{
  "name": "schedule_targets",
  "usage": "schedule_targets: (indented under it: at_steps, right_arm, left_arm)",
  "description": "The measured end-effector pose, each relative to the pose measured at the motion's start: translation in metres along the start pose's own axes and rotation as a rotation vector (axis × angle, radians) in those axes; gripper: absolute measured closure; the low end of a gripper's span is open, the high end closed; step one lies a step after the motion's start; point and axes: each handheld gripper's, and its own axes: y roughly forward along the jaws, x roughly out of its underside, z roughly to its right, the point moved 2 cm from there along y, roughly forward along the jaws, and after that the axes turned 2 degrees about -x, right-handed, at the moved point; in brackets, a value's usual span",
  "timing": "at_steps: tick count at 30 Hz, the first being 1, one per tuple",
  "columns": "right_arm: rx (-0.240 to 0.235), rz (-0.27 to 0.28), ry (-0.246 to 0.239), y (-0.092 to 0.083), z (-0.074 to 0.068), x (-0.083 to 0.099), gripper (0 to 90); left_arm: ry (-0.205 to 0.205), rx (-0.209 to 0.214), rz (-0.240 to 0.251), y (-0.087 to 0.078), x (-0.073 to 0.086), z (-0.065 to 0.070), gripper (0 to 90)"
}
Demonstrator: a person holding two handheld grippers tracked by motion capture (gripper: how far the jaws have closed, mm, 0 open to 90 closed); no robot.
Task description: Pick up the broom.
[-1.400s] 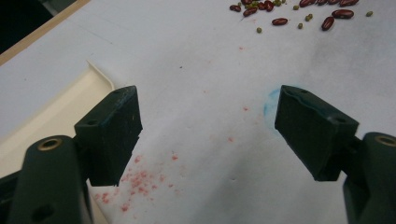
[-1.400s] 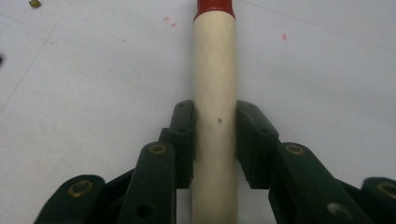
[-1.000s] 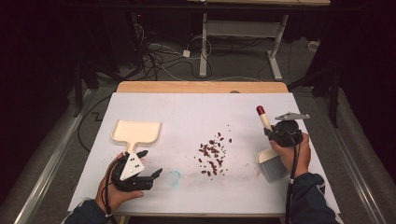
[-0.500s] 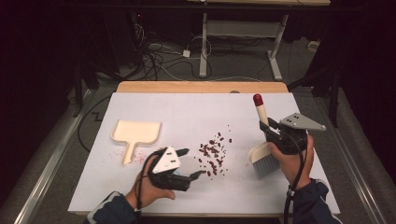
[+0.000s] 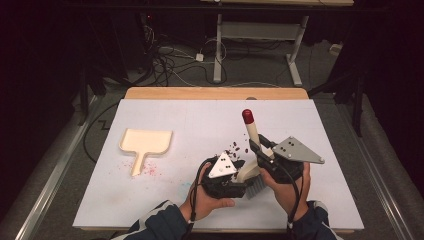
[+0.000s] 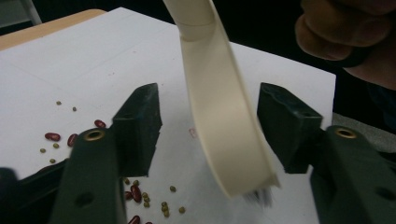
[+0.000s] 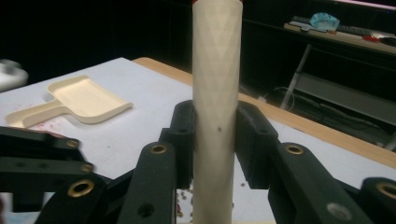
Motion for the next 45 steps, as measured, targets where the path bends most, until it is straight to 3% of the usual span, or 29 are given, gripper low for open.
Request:
schedule_targets:
  at_steps: [2,3,5,10,13,14,17,18,19,21,22,23,24,25,29,32,36,38,40,42,43,44,45]
  right_arm:
    - [-0.008,0.000,-0.008,0.000,-0.003,0.000,70.6]
    - [-0.018,0.007,-0.017,-0.002,-0.007,-0.001,70.5]
    - [-0.023,0.008,-0.017,-0.002,-0.008,-0.001,70.5]
    - [-0.047,0.030,-0.004,-0.008,-0.010,-0.004,70.1]
    - [-0.071,0.038,-0.001,-0.011,-0.008,-0.004,69.6]
    - [-0.111,0.036,-0.003,-0.013,-0.006,-0.005,68.6]
    - [-0.138,0.027,-0.025,-0.015,-0.003,-0.005,63.5]
    - [-0.174,0.021,-0.038,-0.016,-0.001,-0.004,60.2]
    - [-0.221,0.031,-0.087,-0.020,0.002,-0.004,56.8]
    - [-0.289,-0.008,-0.171,-0.022,0.003,-0.002,51.6]
    - [-0.289,-0.008,-0.171,-0.022,0.003,-0.002,51.6]
    - [-0.319,-0.030,-0.224,-0.023,0.004,0.000,51.1]
    - [-0.374,-0.094,-0.298,-0.022,0.006,0.008,48.8]
    - [-0.382,-0.115,-0.318,-0.020,0.006,0.012,47.5]
    - [-0.471,-0.210,-0.334,-0.007,0.010,0.030,41.4]
    - [-0.546,-0.276,-0.346,0.004,0.007,0.042,40.3]
    - [-0.696,-0.286,-0.344,0.014,-0.002,0.054,49.4]
    - [-0.747,-0.279,-0.332,0.016,-0.005,0.057,53.1]
    - [-0.778,-0.275,-0.341,0.018,-0.004,0.057,58.0]
    - [-0.807,-0.279,-0.329,0.015,-0.004,0.058,66.9]
    - [-0.814,-0.270,-0.343,0.015,-0.005,0.058,67.1]
    - [-0.814,-0.270,-0.343,0.015,-0.005,0.058,67.1]
    - [-0.788,-0.282,-0.340,0.013,-0.008,0.057,67.3]
  left_arm:
    - [0.000,0.018,0.012,-0.002,0.002,-0.003,43.6]
    - [0.013,0.013,0.021,-0.005,0.003,-0.004,52.8]
    - [0.014,0.011,0.023,-0.006,0.003,-0.005,59.4]
    - [0.023,-0.016,0.008,-0.016,0.003,-0.016,65.2]
    - [0.059,-0.017,-0.005,-0.020,0.002,-0.019,66.1]
    - [0.086,-0.017,-0.019,-0.024,0.001,-0.020,66.2]
    - [0.098,0.003,-0.031,-0.028,0.001,-0.022,66.2]
    - [0.108,0.006,-0.040,-0.030,0.001,-0.024,66.2]
    - [0.118,0.011,-0.050,-0.032,0.001,-0.025,66.2]
    - [0.138,0.046,-0.069,-0.039,0.004,-0.030,66.2]
    - [0.138,0.046,-0.069,-0.039,0.004,-0.030,66.2]
    - [0.149,0.059,-0.076,-0.041,0.005,-0.030,66.2]
    - [0.160,0.067,-0.083,-0.044,0.006,-0.031,66.2]
    - [0.171,0.077,-0.092,-0.046,0.007,-0.030,66.1]
    - [0.193,0.125,-0.113,-0.050,0.012,-0.028,66.2]
    - [0.237,0.181,-0.130,-0.052,0.014,-0.022,66.1]
    - [0.250,0.230,-0.129,-0.053,0.016,-0.019,66.1]
    - [0.241,0.259,-0.128,-0.053,0.017,-0.021,66.0]
    - [0.241,0.263,-0.119,-0.053,0.018,-0.022,64.3]
    - [0.228,0.255,-0.105,-0.053,0.017,-0.025,55.3]
    - [0.228,0.255,-0.105,-0.053,0.017,-0.025,54.1]
    - [0.223,0.260,-0.101,-0.053,0.017,-0.026,54.1]
    - [0.226,0.247,-0.103,-0.054,0.017,-0.028,47.7]
